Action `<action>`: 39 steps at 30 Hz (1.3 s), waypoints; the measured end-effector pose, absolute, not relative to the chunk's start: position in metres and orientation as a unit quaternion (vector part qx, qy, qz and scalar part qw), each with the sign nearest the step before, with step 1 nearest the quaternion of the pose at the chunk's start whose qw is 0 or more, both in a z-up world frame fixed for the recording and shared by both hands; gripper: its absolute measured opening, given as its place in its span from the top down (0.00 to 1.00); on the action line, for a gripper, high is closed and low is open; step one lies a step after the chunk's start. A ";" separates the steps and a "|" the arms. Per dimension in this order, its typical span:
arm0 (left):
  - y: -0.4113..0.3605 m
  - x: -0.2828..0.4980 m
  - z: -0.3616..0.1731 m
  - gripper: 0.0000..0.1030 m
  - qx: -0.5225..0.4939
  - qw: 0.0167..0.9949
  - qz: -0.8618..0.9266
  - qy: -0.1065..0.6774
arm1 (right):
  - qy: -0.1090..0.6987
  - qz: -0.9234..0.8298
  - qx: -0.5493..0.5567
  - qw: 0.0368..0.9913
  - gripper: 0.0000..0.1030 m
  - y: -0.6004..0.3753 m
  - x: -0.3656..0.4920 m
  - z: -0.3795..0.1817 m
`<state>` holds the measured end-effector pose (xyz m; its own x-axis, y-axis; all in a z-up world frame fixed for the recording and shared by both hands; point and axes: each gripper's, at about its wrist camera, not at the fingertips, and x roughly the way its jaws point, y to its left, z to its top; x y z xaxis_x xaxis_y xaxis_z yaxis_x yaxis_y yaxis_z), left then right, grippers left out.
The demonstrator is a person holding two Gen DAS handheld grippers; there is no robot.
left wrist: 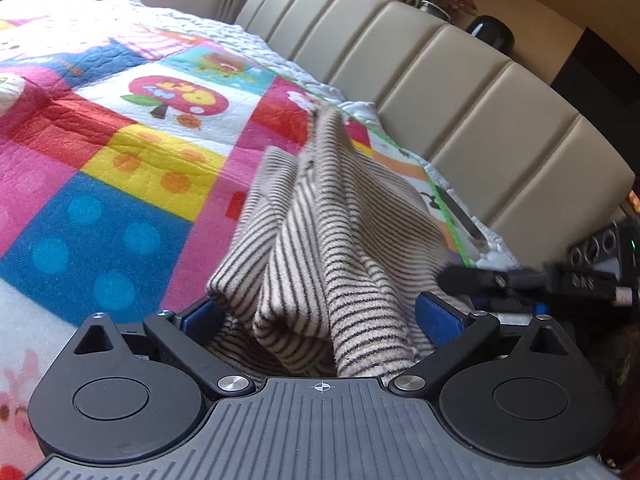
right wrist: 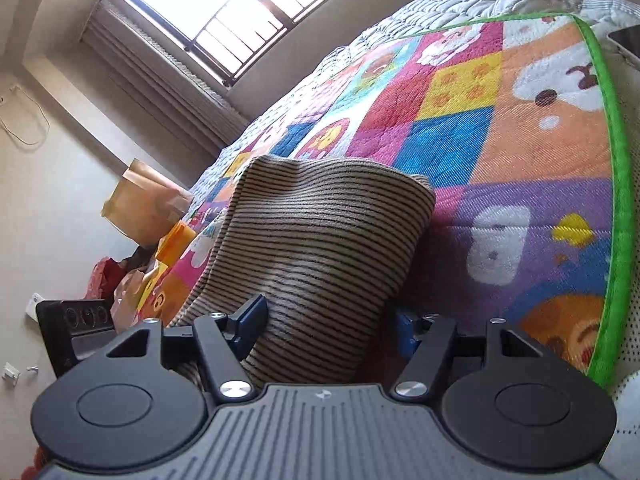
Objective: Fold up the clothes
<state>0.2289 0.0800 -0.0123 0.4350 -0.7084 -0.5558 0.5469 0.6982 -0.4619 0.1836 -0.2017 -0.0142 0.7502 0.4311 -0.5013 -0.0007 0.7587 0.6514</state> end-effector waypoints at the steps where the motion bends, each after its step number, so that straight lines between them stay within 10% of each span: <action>1: 0.080 0.224 -0.012 0.01 -0.108 0.841 -0.373 0.376 | 0.334 0.123 0.318 0.879 0.37 -0.201 0.190 -0.013; 12: 0.050 0.180 -0.005 0.02 -0.114 0.816 -0.414 0.386 | 0.334 0.114 0.178 0.918 0.36 -0.192 0.244 0.021; 16: 0.067 0.172 0.004 0.02 -0.131 0.825 -0.397 0.379 | 0.306 0.118 0.143 0.934 0.18 -0.196 0.217 0.036; 39: 0.112 0.199 -0.004 0.16 -0.184 0.877 -0.244 0.371 | 0.179 0.128 -0.150 0.964 0.15 -0.076 0.129 0.007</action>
<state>0.1985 0.1124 -0.0040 0.6051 -0.5643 -0.5616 0.2907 0.8133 -0.5041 0.1287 -0.0765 0.0073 0.9034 0.1923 -0.3832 -0.2999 0.9222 -0.2441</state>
